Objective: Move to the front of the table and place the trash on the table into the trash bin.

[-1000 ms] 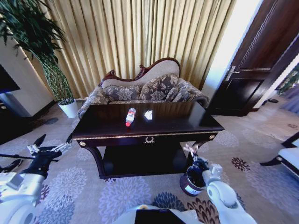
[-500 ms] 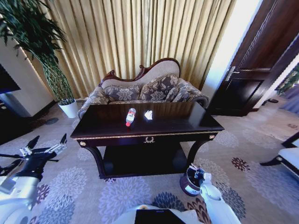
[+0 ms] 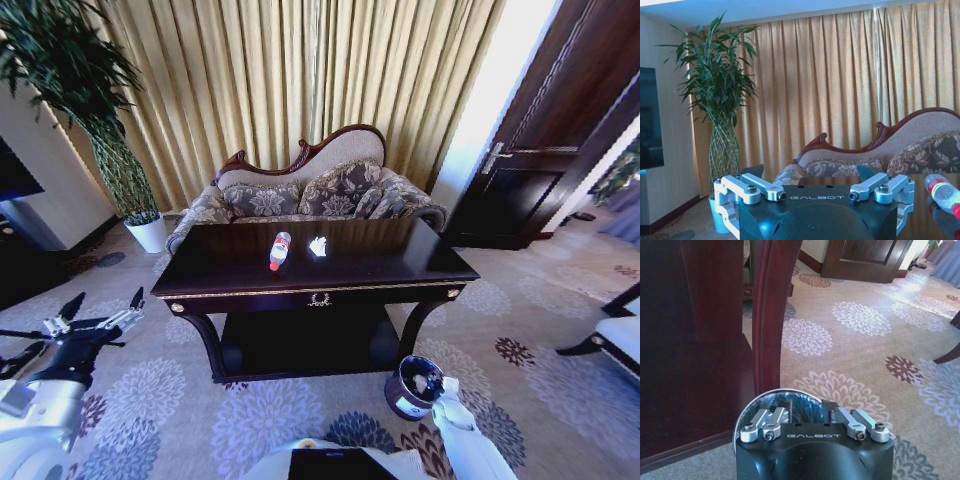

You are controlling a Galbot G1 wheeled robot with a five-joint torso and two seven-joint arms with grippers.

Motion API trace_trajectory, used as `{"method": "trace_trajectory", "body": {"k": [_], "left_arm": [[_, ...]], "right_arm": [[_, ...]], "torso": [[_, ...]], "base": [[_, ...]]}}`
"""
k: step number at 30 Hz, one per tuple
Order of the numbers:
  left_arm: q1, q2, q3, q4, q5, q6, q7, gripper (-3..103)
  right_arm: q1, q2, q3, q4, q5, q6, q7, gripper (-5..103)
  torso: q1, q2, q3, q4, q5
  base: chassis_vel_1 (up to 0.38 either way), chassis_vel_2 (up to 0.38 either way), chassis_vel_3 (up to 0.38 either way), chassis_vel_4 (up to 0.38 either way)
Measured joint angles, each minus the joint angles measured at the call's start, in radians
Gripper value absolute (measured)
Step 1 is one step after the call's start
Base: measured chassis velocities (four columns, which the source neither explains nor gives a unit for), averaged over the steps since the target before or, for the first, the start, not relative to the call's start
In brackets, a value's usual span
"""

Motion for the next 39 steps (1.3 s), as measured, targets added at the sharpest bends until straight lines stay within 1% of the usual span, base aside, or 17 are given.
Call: {"method": "trace_trajectory", "body": {"k": [1,4,6,9,10,11,14,18,24,28,30,31,32,35,36,37,39], "left_arm": [[0.0,0.0,0.0,0.0,0.0,0.0,0.0,100],[0.0,0.005,-0.002,0.0,-0.001,-0.004,0.0,100],[0.0,0.006,-0.002,0.0,-0.001,-0.006,0.0,100],[0.005,0.003,-0.002,0.0,-0.001,-0.012,0.0,100],[0.005,0.003,-0.002,0.0,-0.001,-0.012,0.0,100],[0.006,0.002,-0.002,0.0,-0.001,-0.013,0.0,100],[0.007,0.0,-0.002,0.0,-0.001,-0.014,0.0,100],[0.006,0.0,-0.002,0.0,-0.002,-0.014,0.0,100],[0.006,-0.001,-0.002,0.0,-0.002,-0.014,0.0,100],[0.004,-0.004,-0.002,0.0,-0.004,-0.014,0.0,100],[0.004,-0.009,-0.002,0.0,-0.006,-0.014,0.0,100],[0.004,-0.014,-0.001,0.0,-0.008,-0.013,0.0,100],[0.004,-0.014,-0.001,0.0,-0.008,-0.013,0.0,100],[0.005,-0.024,0.004,0.0,-0.016,-0.01,0.0,100],[0.004,-0.028,0.006,0.0,-0.019,-0.008,-0.001,100],[0.004,-0.028,0.006,0.0,-0.019,-0.008,-0.001,100],[0.004,-0.031,0.007,0.0,-0.021,-0.006,-0.001,100]], "right_arm": [[0.0,0.0,0.0,0.0,0.0,0.0,0.0,36],[-0.007,0.006,0.001,0.016,0.001,0.0,0.0,51],[-0.009,0.007,0.001,0.02,0.001,0.0,0.0,51],[-0.016,0.008,0.002,0.034,0.002,0.0,0.0,68],[-0.016,0.008,0.002,0.034,0.002,0.0,0.0,68],[-0.018,0.009,0.002,0.038,0.002,0.0,0.0,74],[-0.02,0.009,0.003,0.046,0.002,-0.001,0.0,80],[-0.024,0.011,0.003,0.055,0.003,-0.001,0.0,99],[-0.028,0.012,0.007,0.069,0.006,-0.005,0.0,100],[-0.068,0.008,0.017,0.159,0.051,-0.049,-0.014,100],[-0.106,-0.001,0.023,0.25,0.11,-0.067,-0.029,100],[-0.135,-0.011,0.026,0.318,0.143,-0.054,-0.045,100],[-0.135,-0.011,0.026,0.318,0.143,-0.054,-0.045,100],[-0.2,-0.026,0.048,0.502,0.196,-0.01,-0.085,100],[-0.233,-0.027,0.061,0.603,0.229,-0.006,-0.098,100],[-0.233,-0.027,0.061,0.603,0.229,-0.006,-0.098,100],[-0.278,-0.024,0.075,0.734,0.259,-0.017,-0.111,100]], "torso": [[0.0,0.0,0.0,0.0,0.0],[0.0,0.0,0.0,0.0,0.0],[0.0,0.0,0.0,0.0,0.0],[0.0,0.0,0.0,0.0,0.0],[0.0,0.0,0.0,0.0,0.0],[0.0,0.0,0.0,0.0,-0.0001],[0.0,0.0,0.0,0.0,0.0],[0.0,0.0,0.0,0.0,0.0],[0.0,0.0,0.0,0.0001,0.0],[0.0,0.0,0.0,0.0,0.0002],[0.0,0.0,0.0,0.0,0.0],[0.0,0.0,0.0,-0.0001,0.0],[0.0,0.0,0.0,-0.0001,0.0],[0.0,0.0,0.0,0.0,-0.0002],[0.0,0.0,0.0,0.0002,-0.0002],[0.0,0.0,0.0,0.0002,-0.0002],[0.0,0.0,0.0,-0.0001,-0.0001]], "base": [[0.0,0.0,0.0,0.0],[0.0,0.0,0.0,0.0],[0.0,0.0,0.0,0.0],[0.0,0.0,0.0,0.0],[0.0,0.0,0.0,0.0],[0.0,0.0,0.0,0.0],[0.0,0.0,0.0,0.0],[0.0,0.0,0.0,0.0],[0.0,0.0,0.0,0.0],[0.0,0.0,0.0,0.0],[0.0,0.0,0.0,0.0],[0.0,0.0,0.0,0.0],[0.0,0.0,0.0,0.0],[0.0,0.0,0.0,0.0],[0.0,0.0,0.0,0.0],[0.0,0.0,0.0,0.0],[0.0,0.0,0.0,0.0]]}}
